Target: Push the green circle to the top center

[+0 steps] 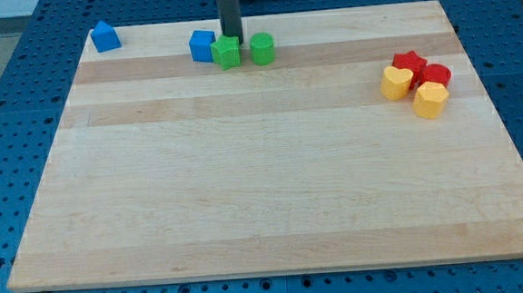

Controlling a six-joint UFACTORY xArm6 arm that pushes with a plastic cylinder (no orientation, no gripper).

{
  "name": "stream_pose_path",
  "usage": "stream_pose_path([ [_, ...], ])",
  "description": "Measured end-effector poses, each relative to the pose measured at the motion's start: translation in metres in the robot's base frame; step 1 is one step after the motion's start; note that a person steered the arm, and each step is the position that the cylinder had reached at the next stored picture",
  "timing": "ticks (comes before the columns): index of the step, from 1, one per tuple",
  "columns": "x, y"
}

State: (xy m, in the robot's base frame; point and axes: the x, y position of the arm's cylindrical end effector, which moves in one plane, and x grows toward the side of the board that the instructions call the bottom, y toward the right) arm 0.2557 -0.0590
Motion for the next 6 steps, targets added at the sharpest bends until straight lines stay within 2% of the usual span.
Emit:
stream_pose_path([
  [1,0.044,0.0],
  [2,0.063,0.015],
  [3,0.05,0.039],
  [5,0.01,0.045],
  [6,0.028,0.053],
])
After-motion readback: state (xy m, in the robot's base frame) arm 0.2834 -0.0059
